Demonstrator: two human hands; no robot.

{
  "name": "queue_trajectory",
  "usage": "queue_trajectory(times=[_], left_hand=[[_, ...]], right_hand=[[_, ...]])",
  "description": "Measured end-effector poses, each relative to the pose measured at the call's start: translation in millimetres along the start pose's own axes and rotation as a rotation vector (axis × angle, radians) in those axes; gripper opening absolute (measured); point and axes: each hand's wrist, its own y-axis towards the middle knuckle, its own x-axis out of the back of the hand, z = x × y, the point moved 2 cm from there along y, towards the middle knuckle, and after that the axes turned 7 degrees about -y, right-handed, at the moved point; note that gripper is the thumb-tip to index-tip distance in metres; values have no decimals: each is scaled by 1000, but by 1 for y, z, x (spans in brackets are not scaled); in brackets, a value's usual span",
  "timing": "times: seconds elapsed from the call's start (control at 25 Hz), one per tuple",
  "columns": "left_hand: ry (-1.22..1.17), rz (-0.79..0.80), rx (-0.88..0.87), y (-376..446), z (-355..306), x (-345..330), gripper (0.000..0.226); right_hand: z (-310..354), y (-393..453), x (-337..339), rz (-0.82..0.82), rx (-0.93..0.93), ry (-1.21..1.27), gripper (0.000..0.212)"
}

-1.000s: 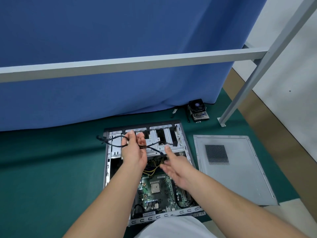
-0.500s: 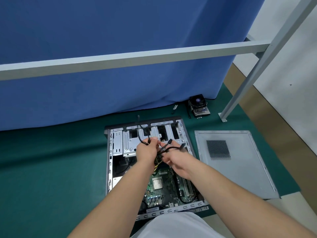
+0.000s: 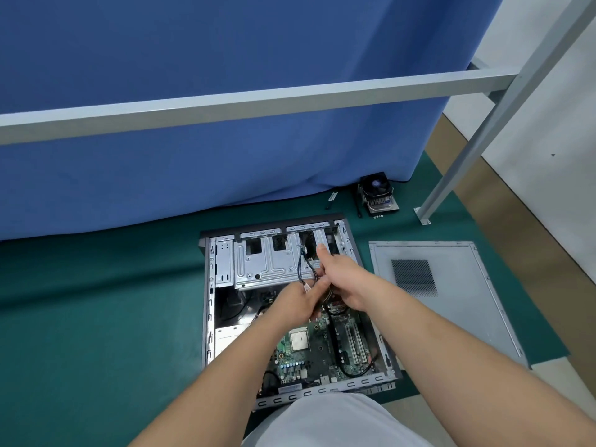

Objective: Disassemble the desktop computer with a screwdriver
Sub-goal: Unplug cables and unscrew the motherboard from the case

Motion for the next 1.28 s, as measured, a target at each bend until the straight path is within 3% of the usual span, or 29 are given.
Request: queue_trajectory(times=[0.12,0.2,0.36,0.44,0.48,0.6,0.76,0.88,0.96,1.04,1.16,1.28], left_hand=[[48,128,-81,-4,-1,1,53],[138,193,-191,-3,-6,5,34],[67,305,-100,0,-7,7,18],[-58,195,-72,0,0,4,20],[-230,142,-60,-1,4,3,20],[-659,158,-16,-6,10,5,21],[-663,310,40,-8,5,14,37],[-555,347,58,-7,1,21,34],[-518,327,87,-6,6,30,29],[-428,322,86,-11,11,40,30],[-312,390,84,-7,13,55,32],[-242,524,90,-1,8,62,31]], right_hand=[[3,-2,-3,191,-16,-51,65],[-1,0,-6,201,8,-73,70],[-9,10,-7,99,90,19,16],[-10,13,-6,90,79,188,11],[-9,13,-6,90,78,231,12],[-7,15,-7,53,71,227,19],[-5,14,-13,28,64,218,32],[-4,12,-14,11,41,155,31],[-8,12,-10,-15,35,65,50],[-15,4,-1,-146,78,-118,90],[-15,-9,10,-227,479,-595,123],[-15,-16,10,-138,819,-1195,124]])
